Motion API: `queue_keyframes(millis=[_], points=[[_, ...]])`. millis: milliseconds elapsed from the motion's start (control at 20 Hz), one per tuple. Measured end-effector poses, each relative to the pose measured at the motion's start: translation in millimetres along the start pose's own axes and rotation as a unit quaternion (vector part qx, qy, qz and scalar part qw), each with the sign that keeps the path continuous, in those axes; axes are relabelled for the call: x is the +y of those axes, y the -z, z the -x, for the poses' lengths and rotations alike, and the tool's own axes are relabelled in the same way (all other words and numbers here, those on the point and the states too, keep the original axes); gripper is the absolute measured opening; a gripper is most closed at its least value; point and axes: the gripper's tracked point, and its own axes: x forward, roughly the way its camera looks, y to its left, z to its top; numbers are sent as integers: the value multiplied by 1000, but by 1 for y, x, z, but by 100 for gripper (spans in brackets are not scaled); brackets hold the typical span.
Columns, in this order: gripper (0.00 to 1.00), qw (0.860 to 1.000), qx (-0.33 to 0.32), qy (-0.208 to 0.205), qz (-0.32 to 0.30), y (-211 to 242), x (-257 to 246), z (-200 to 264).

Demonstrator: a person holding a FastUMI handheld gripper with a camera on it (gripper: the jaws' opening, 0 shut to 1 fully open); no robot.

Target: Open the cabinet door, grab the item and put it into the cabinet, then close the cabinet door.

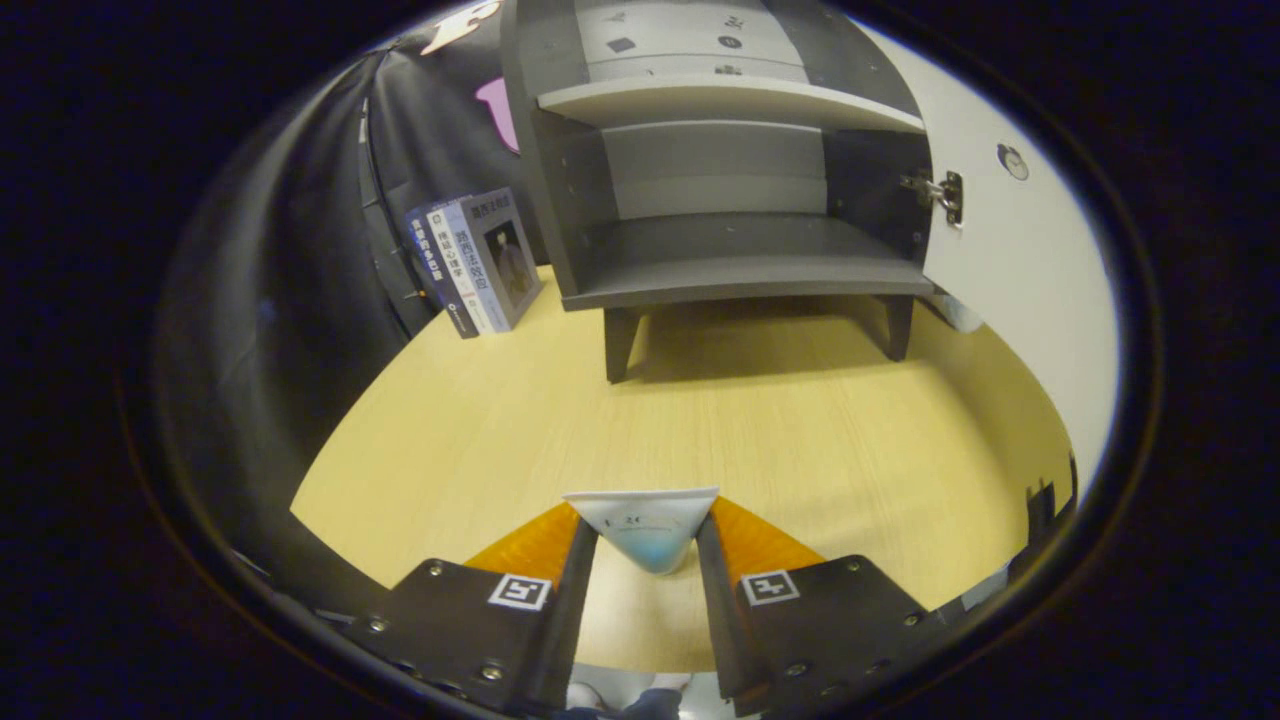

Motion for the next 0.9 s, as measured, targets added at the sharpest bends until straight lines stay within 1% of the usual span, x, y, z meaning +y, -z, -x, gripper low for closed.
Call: queue_keyframes(millis=[200, 400, 550, 700, 900], points=[[55, 999, -34, -7, 17, -49, -5, 32], [55, 995, -97, -11, 14, -123, -14, 72], [55, 989, -146, -8, 19, -181, -25, 99], [54, 981, -193, -4, 24, -238, -33, 115], [54, 970, -241, 3, 35, -305, -42, 117]])
